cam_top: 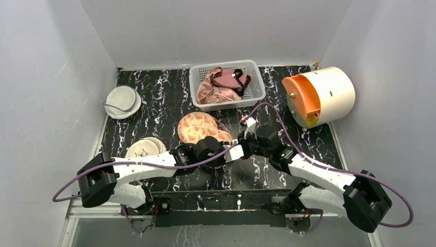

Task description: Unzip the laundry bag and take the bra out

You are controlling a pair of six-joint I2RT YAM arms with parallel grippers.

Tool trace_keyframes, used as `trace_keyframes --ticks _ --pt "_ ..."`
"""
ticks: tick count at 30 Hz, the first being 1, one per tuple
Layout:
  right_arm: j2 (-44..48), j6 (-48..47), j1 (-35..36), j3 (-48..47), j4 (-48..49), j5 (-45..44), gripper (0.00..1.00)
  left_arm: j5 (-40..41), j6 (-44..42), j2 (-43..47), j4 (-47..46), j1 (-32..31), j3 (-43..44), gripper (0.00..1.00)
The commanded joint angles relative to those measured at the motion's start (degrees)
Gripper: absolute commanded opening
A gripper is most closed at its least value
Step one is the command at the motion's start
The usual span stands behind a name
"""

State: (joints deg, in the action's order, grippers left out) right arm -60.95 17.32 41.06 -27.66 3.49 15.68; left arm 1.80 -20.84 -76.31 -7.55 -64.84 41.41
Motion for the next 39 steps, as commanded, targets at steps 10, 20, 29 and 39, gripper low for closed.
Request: trace_keyframes --ticks 10,20,29,39 --pt "0.2 0.6 1.0 -2.6 1.5 -6.4 0.0 2.9 -3.8 1.7 1.9 -0.1 2.2 0.0" --pt "-5.7 2.2 -8.2 -2.7 4.8 -2.2 0.0 -1.6 -6.4 6.5 0.8 -0.1 0.0 0.0" --pt "-13.8 -2.3 -15.9 -6.6 2.0 4.3 0.0 -1.8 -6.3 5.9 2.4 -0.1 0.9 0.0" --pt "-1.7 3.5 -7.9 0.5 3.2 6.1 0.0 -4.5 -4.8 0.4 5.7 -0.1 4.0 0.44"
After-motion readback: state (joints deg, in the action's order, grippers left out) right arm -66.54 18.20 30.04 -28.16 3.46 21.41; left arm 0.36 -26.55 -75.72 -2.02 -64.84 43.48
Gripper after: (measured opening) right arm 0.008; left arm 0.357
